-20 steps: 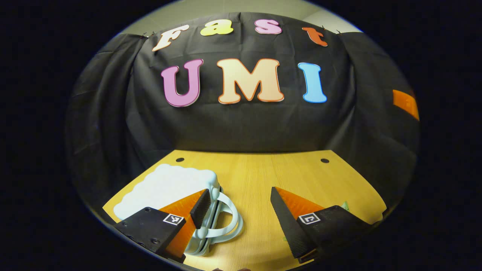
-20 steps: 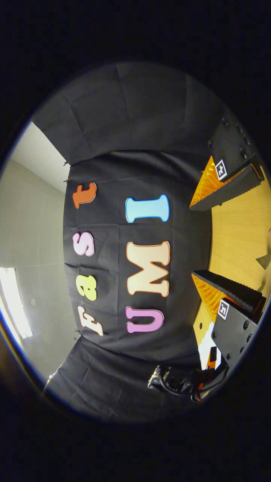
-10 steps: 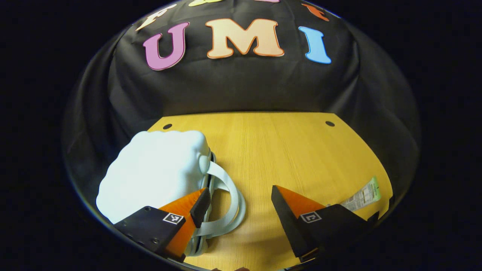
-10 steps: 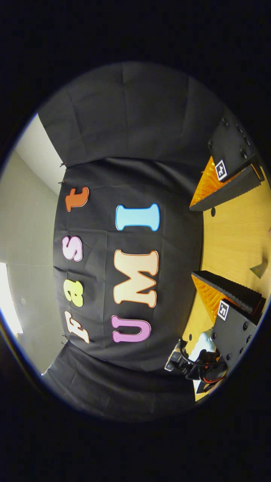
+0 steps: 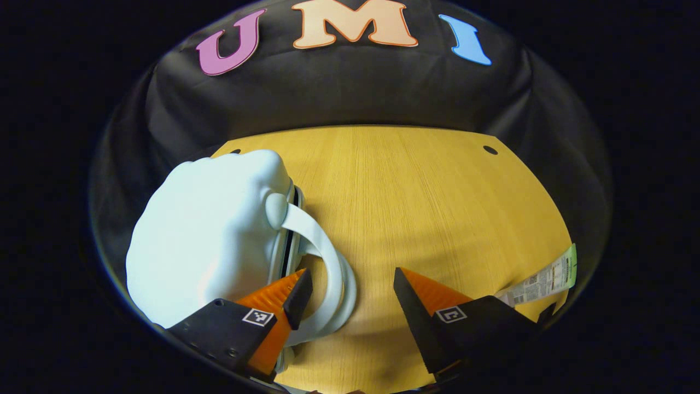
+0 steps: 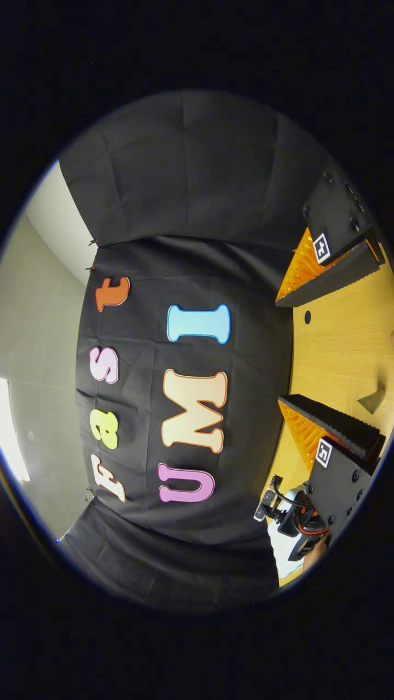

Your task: First open the suitcase, pack the skin care products into it, and then close the suitcase.

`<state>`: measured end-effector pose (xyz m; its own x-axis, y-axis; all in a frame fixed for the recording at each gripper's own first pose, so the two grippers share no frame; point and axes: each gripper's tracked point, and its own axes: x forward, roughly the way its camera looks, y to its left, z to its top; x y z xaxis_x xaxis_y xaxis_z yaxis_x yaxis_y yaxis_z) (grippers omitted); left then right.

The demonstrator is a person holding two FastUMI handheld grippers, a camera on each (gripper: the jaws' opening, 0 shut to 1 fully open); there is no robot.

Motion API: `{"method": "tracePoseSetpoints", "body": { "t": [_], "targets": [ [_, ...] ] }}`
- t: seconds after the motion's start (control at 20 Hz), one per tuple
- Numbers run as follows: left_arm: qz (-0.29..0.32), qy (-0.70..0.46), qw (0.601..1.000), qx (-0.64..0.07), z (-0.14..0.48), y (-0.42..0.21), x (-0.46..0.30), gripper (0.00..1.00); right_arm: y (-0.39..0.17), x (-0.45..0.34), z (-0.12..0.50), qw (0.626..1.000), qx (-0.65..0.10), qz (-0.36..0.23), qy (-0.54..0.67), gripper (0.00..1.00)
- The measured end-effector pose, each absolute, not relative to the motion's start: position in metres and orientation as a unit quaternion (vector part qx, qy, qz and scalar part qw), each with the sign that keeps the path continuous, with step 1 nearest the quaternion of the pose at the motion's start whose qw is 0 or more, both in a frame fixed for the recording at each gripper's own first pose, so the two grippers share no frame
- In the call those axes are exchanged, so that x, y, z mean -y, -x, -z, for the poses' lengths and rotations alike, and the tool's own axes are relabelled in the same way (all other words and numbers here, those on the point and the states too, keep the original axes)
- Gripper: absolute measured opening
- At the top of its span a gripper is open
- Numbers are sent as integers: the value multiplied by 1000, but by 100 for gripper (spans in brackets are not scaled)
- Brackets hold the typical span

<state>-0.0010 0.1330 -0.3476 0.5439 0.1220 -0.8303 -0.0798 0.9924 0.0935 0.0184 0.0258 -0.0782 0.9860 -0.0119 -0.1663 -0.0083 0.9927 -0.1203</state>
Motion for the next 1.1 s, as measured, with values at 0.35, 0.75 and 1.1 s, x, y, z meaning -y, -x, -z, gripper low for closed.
{"method": "tracePoseSetpoints", "body": {
  "t": [0.35, 0.75, 1.1],
  "targets": [
    [-46, -15, 863, -503, 365, -2, -130, 75, -5, -17, 83, 994, -89, 11, 58, 99],
    [-51, -27, 858, -511, 361, 0, -147, 10, 3, -14, 87, 995, -92, 16, 46, 99],
    [-38, -59, 862, -503, 339, -4, -140, 0, 3, -29, 90, 995, -86, -4, 40, 99]
  ]
}}
